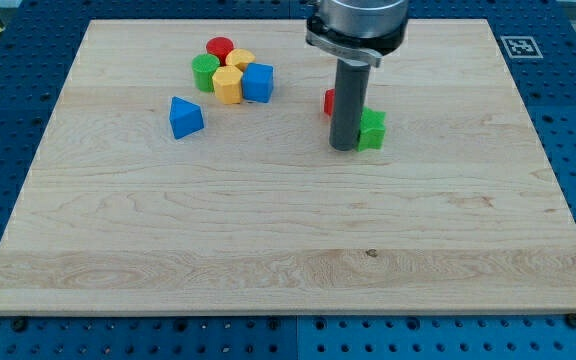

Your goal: Slide the green star to the right center

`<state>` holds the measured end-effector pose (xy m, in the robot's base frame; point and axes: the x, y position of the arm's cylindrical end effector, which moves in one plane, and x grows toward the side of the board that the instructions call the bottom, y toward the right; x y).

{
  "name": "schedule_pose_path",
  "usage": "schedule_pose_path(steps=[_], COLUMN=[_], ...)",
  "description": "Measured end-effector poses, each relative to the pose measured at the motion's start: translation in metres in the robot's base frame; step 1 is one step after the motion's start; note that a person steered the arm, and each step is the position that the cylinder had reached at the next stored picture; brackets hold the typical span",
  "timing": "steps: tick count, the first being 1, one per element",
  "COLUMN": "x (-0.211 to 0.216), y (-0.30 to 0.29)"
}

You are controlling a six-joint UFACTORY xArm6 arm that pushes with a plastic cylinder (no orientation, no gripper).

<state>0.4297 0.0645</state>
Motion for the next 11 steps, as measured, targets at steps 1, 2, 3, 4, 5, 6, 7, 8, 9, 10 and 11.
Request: schedule_pose_path(steps=[1, 2, 3, 4, 5, 6, 7, 8, 9, 10, 11], x=[0.000, -0.003, -0.003, -0.003, -0.003, -0.003, -0.016, -0.034, -0.038, -0.026, -0.020], y=[-0.044, -0.037, 0.034, 0.100, 0.105, 0.057, 0.042, 0.046, 0.071, 0.124, 0.170])
